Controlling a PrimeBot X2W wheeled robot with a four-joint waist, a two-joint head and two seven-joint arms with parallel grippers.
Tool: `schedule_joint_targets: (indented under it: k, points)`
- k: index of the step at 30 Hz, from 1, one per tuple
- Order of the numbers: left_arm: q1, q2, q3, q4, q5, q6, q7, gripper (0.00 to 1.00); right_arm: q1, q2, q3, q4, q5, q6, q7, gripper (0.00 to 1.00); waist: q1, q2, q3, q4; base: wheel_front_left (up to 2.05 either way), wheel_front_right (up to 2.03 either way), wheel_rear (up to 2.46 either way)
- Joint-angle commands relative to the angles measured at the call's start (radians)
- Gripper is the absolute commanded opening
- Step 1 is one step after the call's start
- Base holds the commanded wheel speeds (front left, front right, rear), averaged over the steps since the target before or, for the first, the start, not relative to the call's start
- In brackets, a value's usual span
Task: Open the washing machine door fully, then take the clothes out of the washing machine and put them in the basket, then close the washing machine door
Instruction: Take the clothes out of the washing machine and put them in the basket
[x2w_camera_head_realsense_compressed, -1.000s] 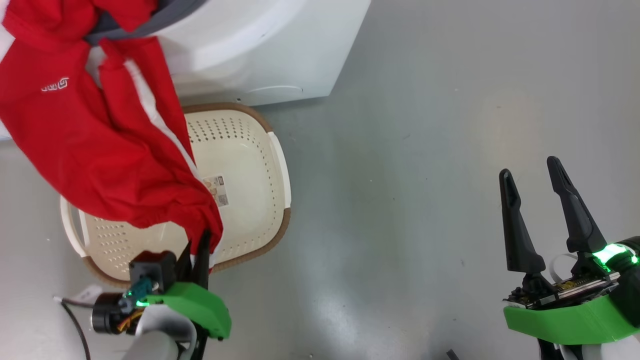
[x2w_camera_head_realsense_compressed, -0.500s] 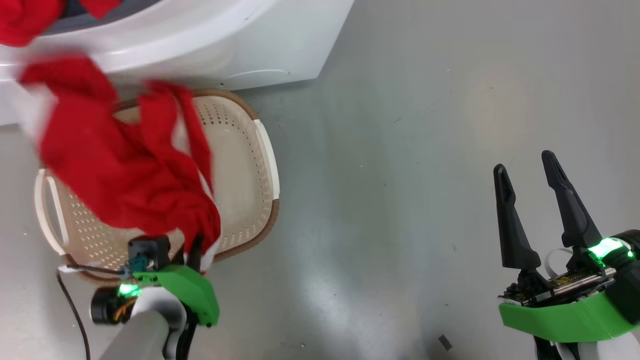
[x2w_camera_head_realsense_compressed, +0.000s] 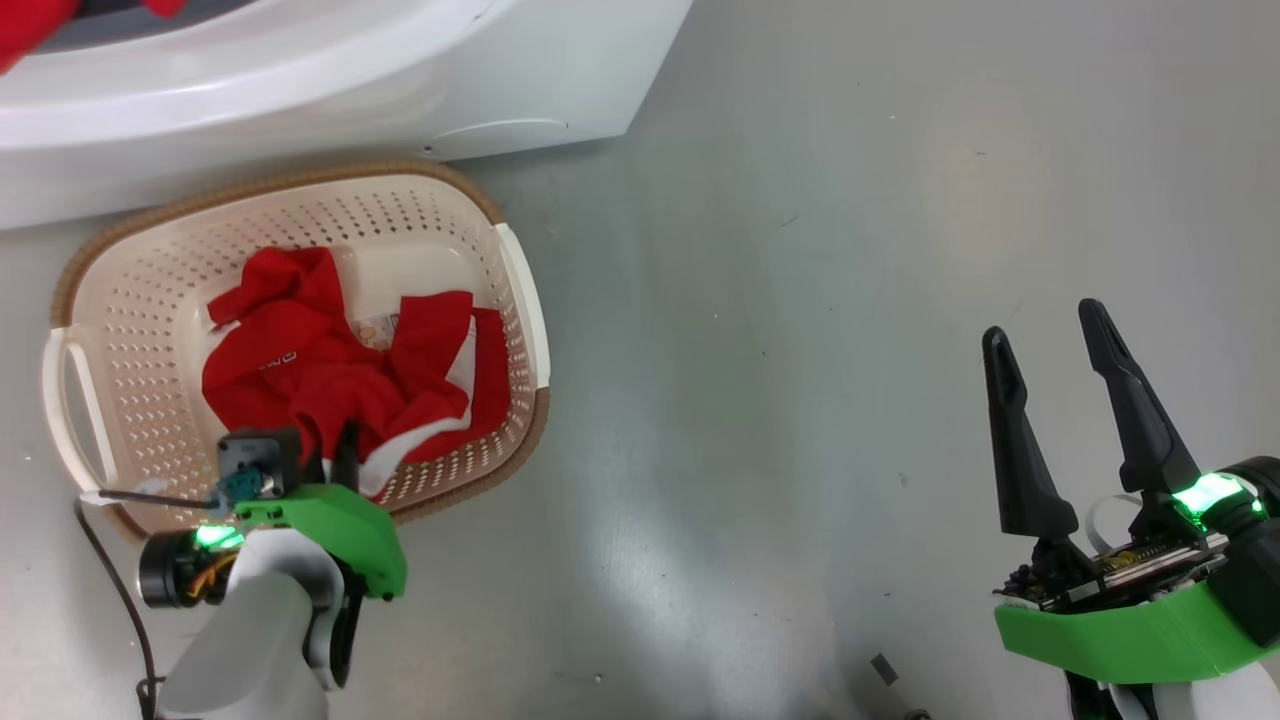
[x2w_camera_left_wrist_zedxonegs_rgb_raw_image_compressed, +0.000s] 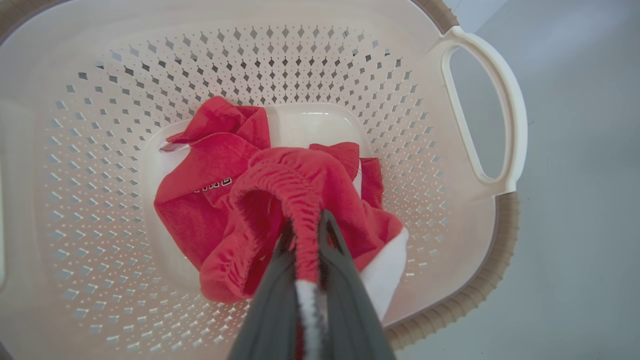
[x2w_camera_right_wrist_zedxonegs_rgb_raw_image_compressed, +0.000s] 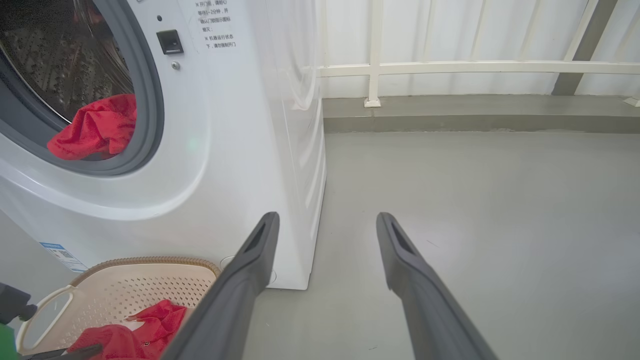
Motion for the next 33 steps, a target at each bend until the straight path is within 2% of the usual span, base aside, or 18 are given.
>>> schedule_joint_targets:
  k: [1, 6, 7, 9, 10, 20, 33]
  points:
    - [0.006, 0.033, 0.037, -0.026, 0.016, 0.022, -0.013, 0.00, -0.006, -0.013, 0.026, -0.023, 0.007, 0.004, -0.006, 1.00, 0.0000, 0.0000, 0.004, 0.000, 0.00, 0.00, 0.00]
    - [0.010, 0.041, 0.071, -0.073, 0.048, 0.041, -0.013, 0.00, -0.012, -0.013, 0.027, -0.022, 0.006, 0.004, -0.006, 1.00, 0.0000, 0.0000, 0.015, -0.001, 0.00, 0.00, 0.00]
    - [0.010, 0.041, 0.079, -0.086, 0.056, 0.047, -0.013, 0.10, -0.013, -0.013, 0.027, -0.021, 0.006, 0.004, -0.006, 1.00, 0.0000, 0.0000, 0.016, -0.001, 0.00, 0.00, 0.00]
    - [0.012, 0.040, 0.092, -0.101, 0.069, 0.051, -0.013, 0.76, -0.016, -0.013, 0.029, -0.019, 0.006, 0.004, -0.006, 1.00, 0.0000, 0.0000, 0.017, -0.001, 0.00, 0.00, 0.00]
    - [0.012, 0.041, 0.098, -0.111, 0.078, 0.053, -0.013, 1.00, -0.017, -0.013, 0.030, -0.017, 0.006, 0.004, -0.006, 1.00, 0.0000, 0.0000, 0.016, -0.001, 0.00, 0.00, 0.00]
    - [0.025, 0.036, 0.145, -0.164, 0.121, 0.050, -0.013, 1.00, -0.021, -0.013, 0.025, -0.002, 0.011, 0.004, -0.006, 1.00, 0.0000, 0.0000, -0.018, 0.012, 0.00, 0.00, 0.00]
    - [0.156, 0.020, 0.218, -0.389, 0.128, 0.044, -0.013, 1.00, 0.003, -0.013, 0.008, 0.025, 0.017, 0.004, -0.006, 1.00, 0.0000, 0.0000, -0.130, 0.039, 0.00, 0.00, 0.00]
